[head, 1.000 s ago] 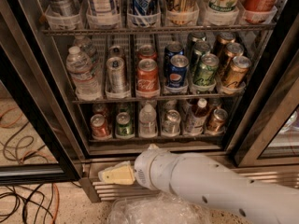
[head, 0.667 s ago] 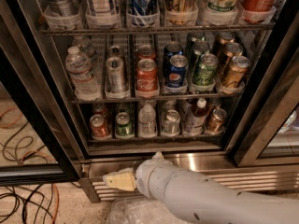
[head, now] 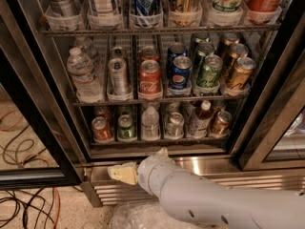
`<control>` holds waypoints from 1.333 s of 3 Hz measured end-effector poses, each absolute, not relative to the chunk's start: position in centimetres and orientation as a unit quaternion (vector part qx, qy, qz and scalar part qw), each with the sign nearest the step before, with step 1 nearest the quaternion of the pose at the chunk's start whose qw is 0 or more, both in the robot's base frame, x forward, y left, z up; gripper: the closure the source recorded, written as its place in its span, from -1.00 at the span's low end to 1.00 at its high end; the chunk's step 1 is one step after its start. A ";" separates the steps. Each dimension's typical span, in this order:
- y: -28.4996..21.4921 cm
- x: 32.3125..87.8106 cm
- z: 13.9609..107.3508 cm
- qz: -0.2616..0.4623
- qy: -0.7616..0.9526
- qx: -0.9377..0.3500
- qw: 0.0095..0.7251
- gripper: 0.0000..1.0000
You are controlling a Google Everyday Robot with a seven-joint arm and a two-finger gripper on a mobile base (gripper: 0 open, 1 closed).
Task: Pick water bottle from bottom shelf of fridge
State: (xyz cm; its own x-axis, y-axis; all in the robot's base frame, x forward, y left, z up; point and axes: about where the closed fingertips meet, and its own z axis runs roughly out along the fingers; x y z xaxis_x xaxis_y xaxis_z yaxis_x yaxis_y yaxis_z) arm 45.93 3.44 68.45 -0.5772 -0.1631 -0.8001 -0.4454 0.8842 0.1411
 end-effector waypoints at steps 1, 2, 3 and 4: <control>4.0 47.4 67.0 0.160 0.873 -0.164 0.431 -1.00; 5.6 49.2 63.4 0.158 0.877 -0.132 0.434 -1.00; 7.1 51.0 60.3 0.149 0.879 -0.100 0.442 -1.00; 8.5 52.4 58.1 0.127 0.878 -0.074 0.456 -1.00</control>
Offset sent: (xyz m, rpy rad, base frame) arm 0.0908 0.0079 -0.0755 0.0349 -0.1414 -0.3110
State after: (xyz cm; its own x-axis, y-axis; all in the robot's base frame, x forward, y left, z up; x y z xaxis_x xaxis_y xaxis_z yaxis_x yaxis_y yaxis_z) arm 52.38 8.52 58.05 -0.5732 -0.0141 -0.8193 -0.2463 0.9566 0.1558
